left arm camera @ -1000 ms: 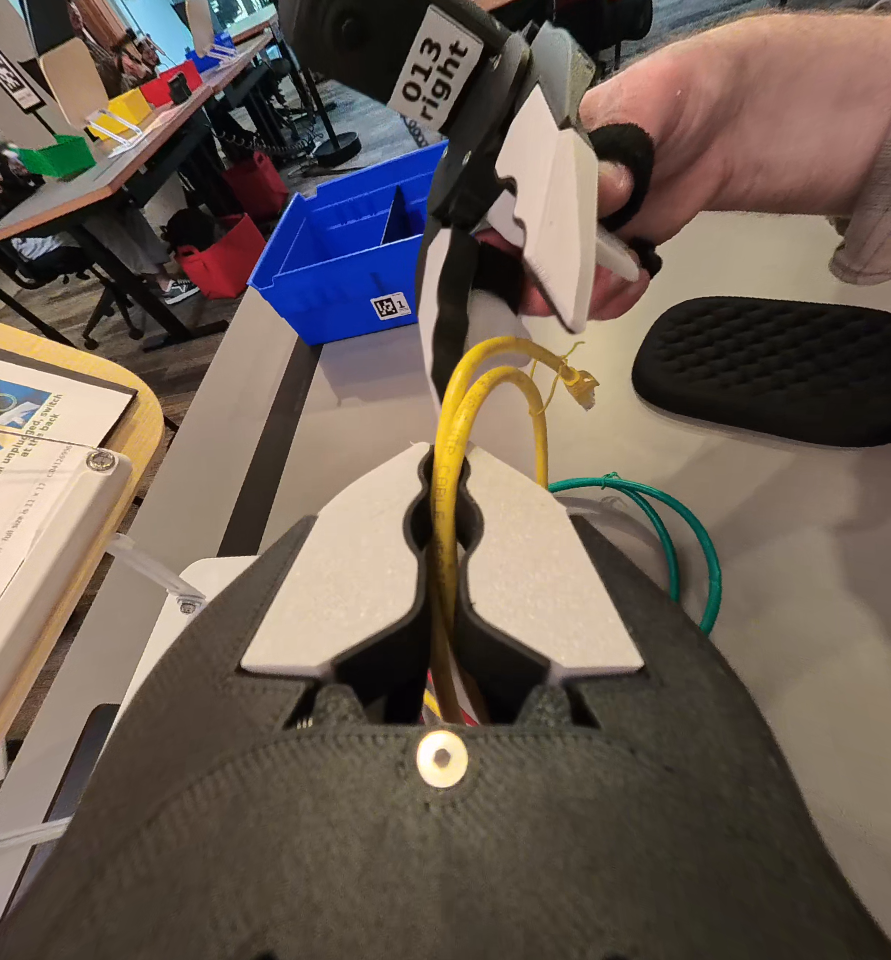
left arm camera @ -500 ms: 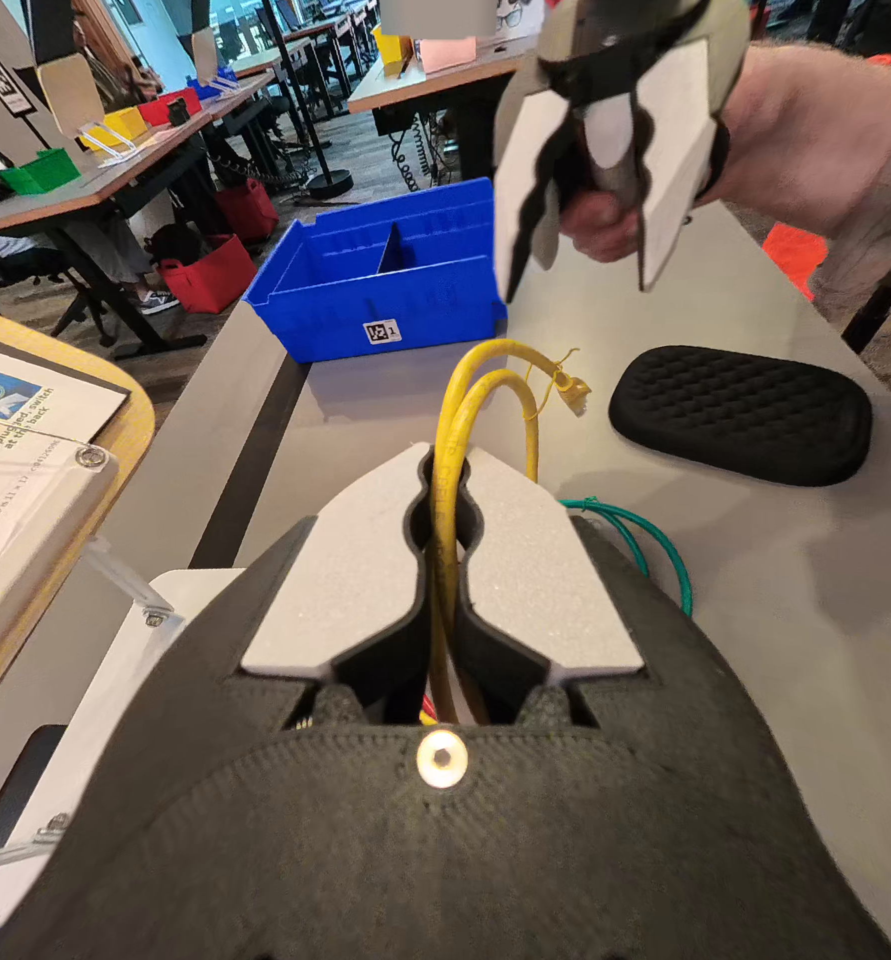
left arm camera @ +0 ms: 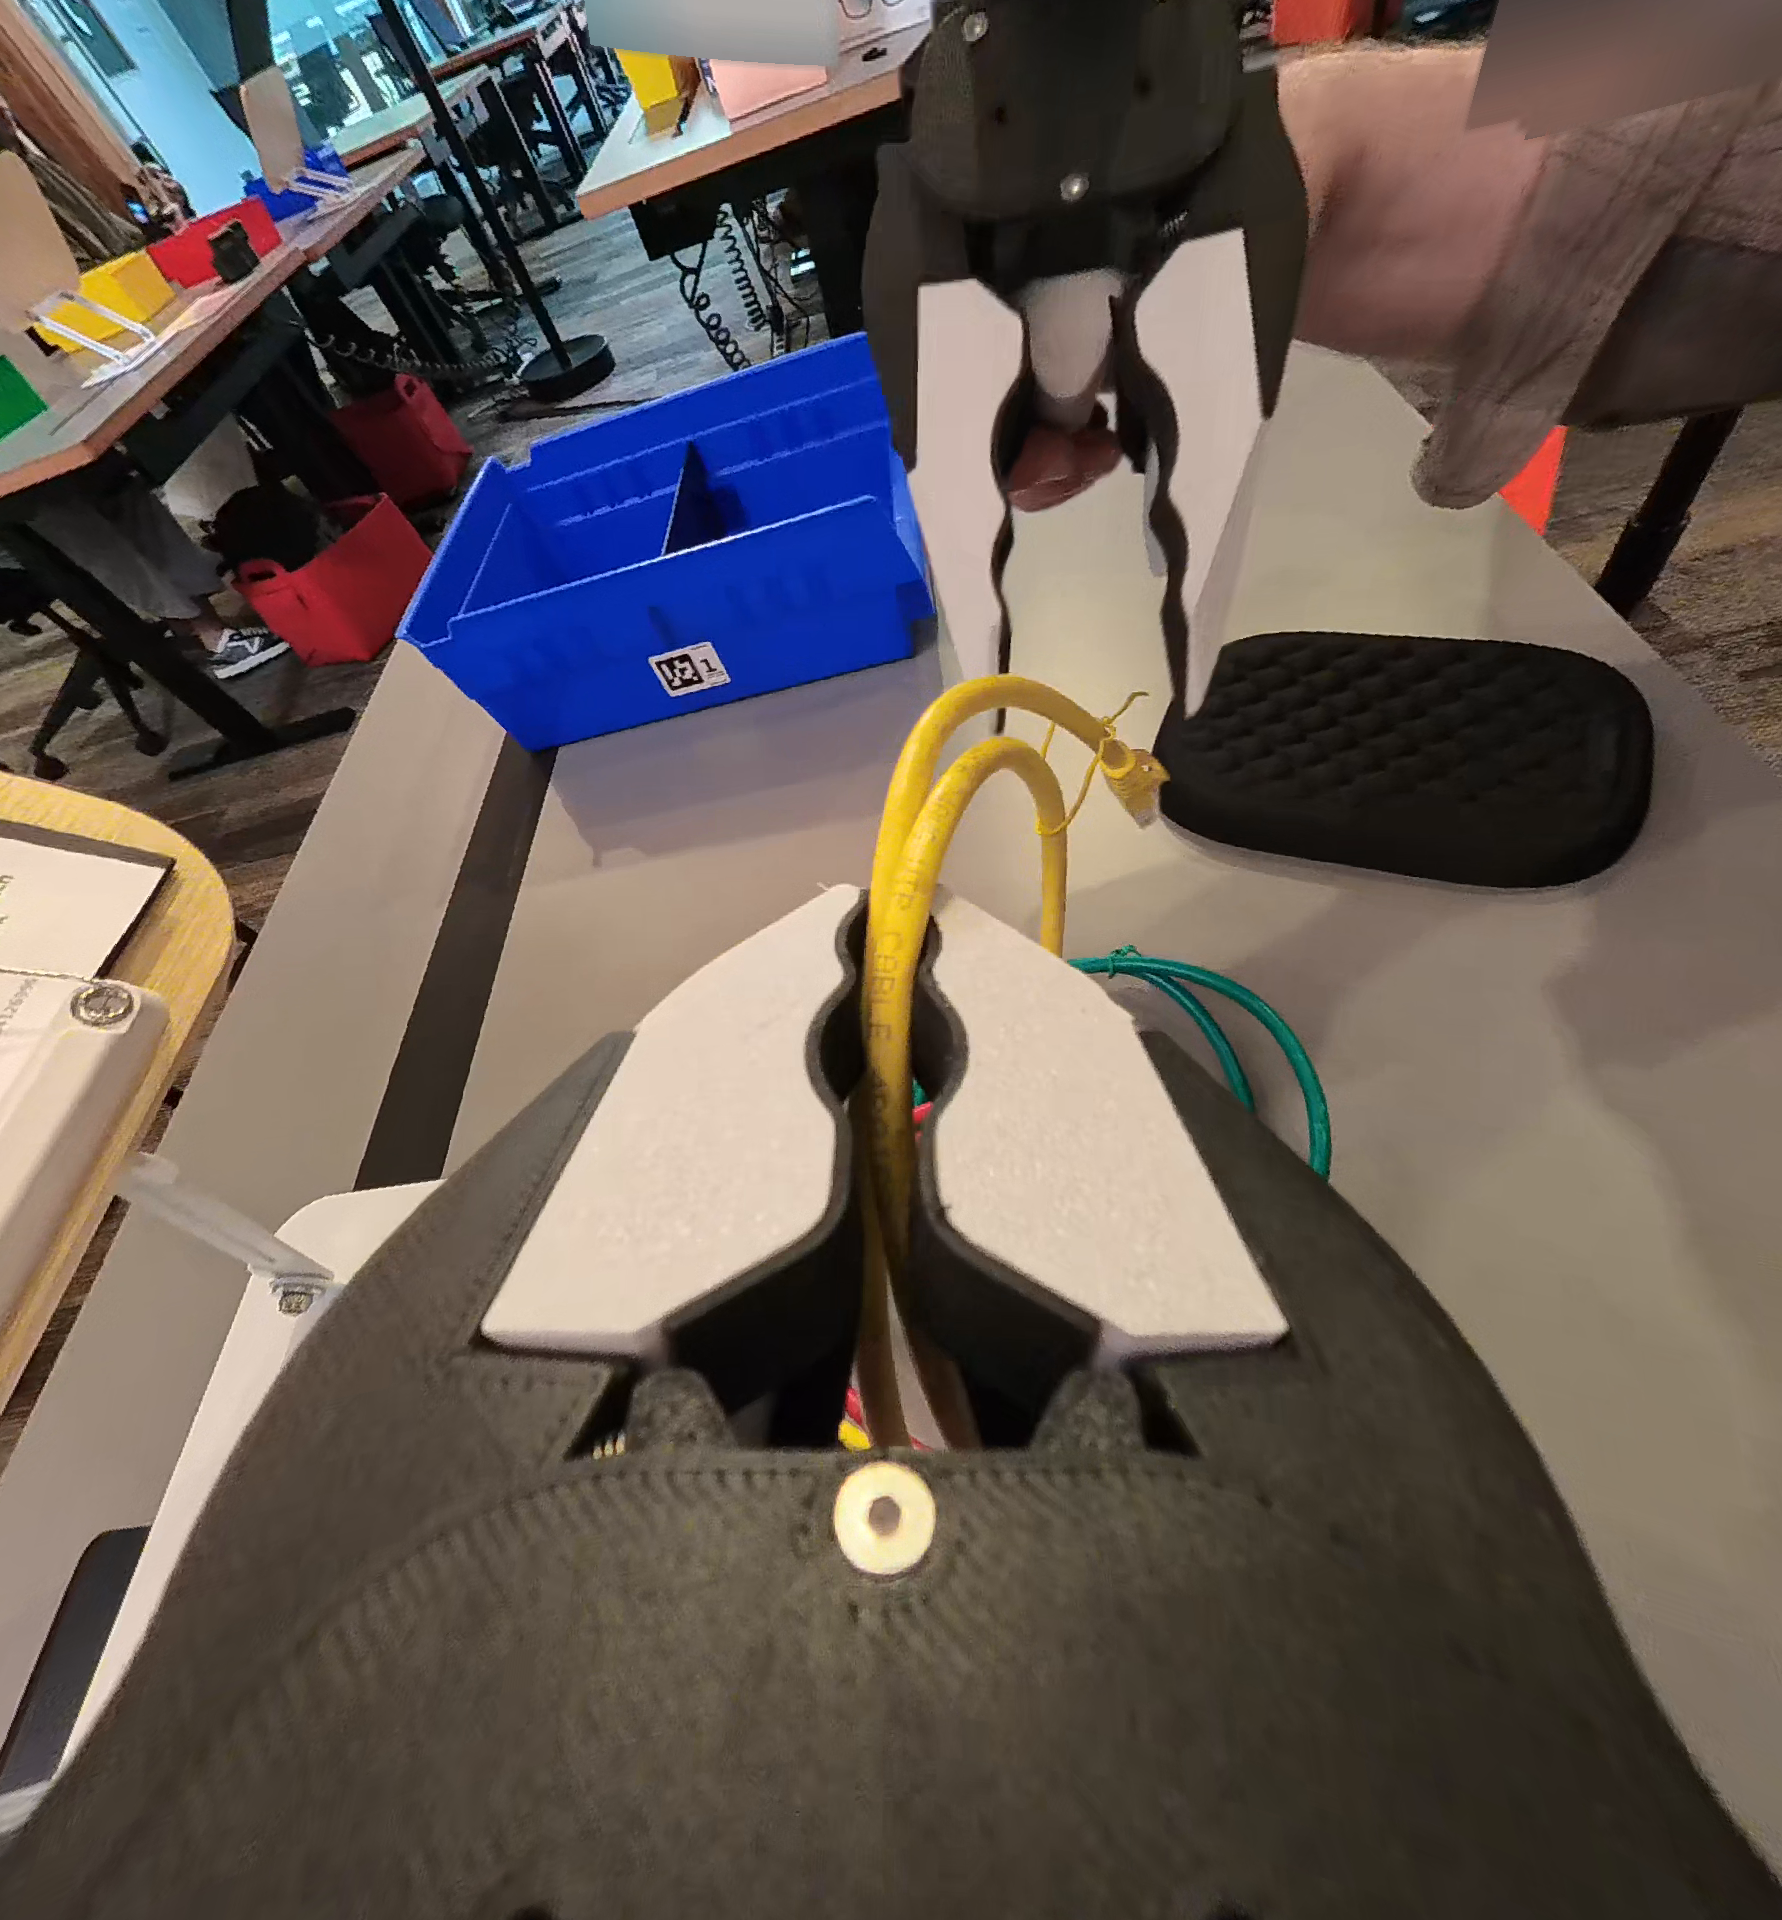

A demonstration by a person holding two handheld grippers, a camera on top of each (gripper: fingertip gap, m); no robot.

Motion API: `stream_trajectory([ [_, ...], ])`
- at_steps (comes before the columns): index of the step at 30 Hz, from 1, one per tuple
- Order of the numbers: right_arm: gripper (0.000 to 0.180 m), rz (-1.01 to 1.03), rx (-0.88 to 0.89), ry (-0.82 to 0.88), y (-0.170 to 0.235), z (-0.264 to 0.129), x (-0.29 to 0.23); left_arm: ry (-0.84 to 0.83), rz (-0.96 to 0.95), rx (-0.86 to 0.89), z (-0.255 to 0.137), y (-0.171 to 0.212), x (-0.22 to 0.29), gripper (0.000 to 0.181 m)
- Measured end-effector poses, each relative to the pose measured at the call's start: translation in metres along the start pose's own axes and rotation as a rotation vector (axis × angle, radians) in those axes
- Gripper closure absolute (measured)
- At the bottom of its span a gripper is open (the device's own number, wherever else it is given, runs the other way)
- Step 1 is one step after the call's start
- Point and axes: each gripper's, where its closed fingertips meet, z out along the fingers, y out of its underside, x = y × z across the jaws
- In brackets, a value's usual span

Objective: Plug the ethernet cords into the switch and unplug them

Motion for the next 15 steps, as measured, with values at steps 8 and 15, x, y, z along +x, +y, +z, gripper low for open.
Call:
stream_trajectory([
  [8,0.160,-0.101,-0.066,-0.031,0.0008,0.0062,-0.0033,0.020,0.016,-0.013,0.0026,0.0008,0.0052,0.177],
  [15,0.172,-0.126,-0.078,-0.053,-0.0002,0.0075,-0.0077,0.030,0.028,-0.032,0.0062,0.0024,0.0089,0.176],
])
